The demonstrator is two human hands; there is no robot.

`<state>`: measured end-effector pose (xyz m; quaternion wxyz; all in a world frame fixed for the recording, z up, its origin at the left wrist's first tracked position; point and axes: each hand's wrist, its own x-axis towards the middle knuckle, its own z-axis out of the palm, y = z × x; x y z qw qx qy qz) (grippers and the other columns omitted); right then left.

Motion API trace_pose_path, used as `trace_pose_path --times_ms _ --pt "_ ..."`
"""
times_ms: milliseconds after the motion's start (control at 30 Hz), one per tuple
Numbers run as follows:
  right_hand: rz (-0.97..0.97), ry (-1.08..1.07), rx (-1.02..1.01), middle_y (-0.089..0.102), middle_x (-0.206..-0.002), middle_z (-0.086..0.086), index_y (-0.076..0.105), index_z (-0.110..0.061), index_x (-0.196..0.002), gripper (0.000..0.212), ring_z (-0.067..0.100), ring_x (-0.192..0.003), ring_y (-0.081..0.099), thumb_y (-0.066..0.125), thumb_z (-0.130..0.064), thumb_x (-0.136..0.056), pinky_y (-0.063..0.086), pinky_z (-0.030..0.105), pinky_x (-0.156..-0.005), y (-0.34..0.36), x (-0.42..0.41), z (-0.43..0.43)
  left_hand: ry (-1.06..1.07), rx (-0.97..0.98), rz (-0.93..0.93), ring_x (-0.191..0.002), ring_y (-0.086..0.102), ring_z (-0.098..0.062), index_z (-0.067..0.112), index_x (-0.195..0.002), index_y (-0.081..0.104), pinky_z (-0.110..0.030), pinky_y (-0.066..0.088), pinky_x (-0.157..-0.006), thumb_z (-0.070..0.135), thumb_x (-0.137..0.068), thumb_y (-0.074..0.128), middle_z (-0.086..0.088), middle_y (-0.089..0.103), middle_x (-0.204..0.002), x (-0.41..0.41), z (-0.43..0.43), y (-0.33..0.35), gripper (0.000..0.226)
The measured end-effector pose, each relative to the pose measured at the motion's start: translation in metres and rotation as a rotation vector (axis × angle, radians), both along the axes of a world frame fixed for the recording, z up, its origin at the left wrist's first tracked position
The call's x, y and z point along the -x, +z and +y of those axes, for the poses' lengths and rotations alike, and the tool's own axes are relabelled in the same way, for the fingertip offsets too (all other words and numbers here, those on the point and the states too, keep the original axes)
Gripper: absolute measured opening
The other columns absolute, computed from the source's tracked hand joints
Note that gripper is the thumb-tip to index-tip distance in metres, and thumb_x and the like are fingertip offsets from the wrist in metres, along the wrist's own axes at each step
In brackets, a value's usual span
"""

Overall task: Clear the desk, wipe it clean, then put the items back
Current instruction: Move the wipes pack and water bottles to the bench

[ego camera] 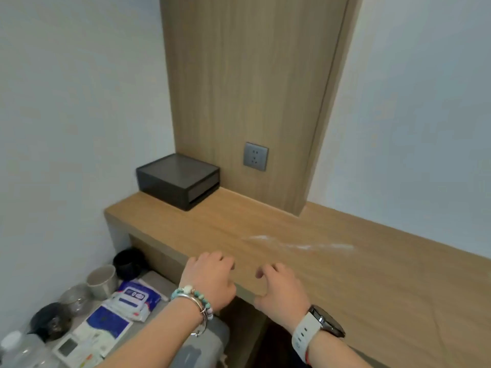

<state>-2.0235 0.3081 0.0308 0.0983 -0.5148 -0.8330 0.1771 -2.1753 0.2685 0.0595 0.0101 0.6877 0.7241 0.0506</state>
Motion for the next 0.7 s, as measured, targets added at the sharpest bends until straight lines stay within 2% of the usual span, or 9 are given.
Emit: trace_pose_path --times_ms 200,400,533,700 --pt "0.026 -0.267 0.009 0.044 -0.121 -0.007 0.047 -0.03 -0.121 0.041 0.015 -0.113 0.042 0.061 -0.029 -0.082 0.035 0.024 -0.081 0.007 -0.191 -0.018 -0.244 0.016 -0.038 -0.12 0.044 -0.016 0.029 -0.126 0.046 -0.032 0.033 -0.097 0.035 -0.086 0.047 0.007 0.049 -0.126 -0.184 0.026 0.001 0.041" --pt "0.063 -0.492 0.056 0.042 -0.125 -0.009 0.046 -0.03 -0.124 0.042 0.013 -0.117 0.04 0.06 -0.026 -0.084 0.038 0.027 -0.095 0.012 -0.378 -0.049 -0.441 0.006 -0.095 -0.118 0.047 -0.017 0.028 -0.124 0.048 -0.031 0.034 -0.095 0.034 -0.086 0.046 0.005 0.051 -0.125 -0.37 0.034 -0.003 0.038" --pt "0.065 -0.662 0.066 0.044 -0.122 -0.008 0.048 -0.029 -0.122 0.041 0.013 -0.119 0.04 0.06 -0.023 -0.083 0.038 0.029 -0.099 0.009 -0.476 -0.072 -0.577 0.024 -0.107 -0.118 0.047 -0.018 0.028 -0.124 0.048 -0.03 0.035 -0.093 0.034 -0.087 0.046 0.004 0.051 -0.125 -0.472 0.032 -0.008 0.037" --pt "0.113 -0.835 0.063 0.044 -0.123 -0.007 0.048 -0.027 -0.121 0.04 0.011 -0.116 0.04 0.06 -0.02 -0.084 0.04 0.026 -0.096 0.002 -0.571 -0.085 -0.729 0.037 -0.122 -0.115 0.048 -0.019 0.027 -0.123 0.048 -0.03 0.036 -0.091 0.035 -0.088 0.046 0.003 0.052 -0.122 -0.574 0.044 -0.011 0.036"
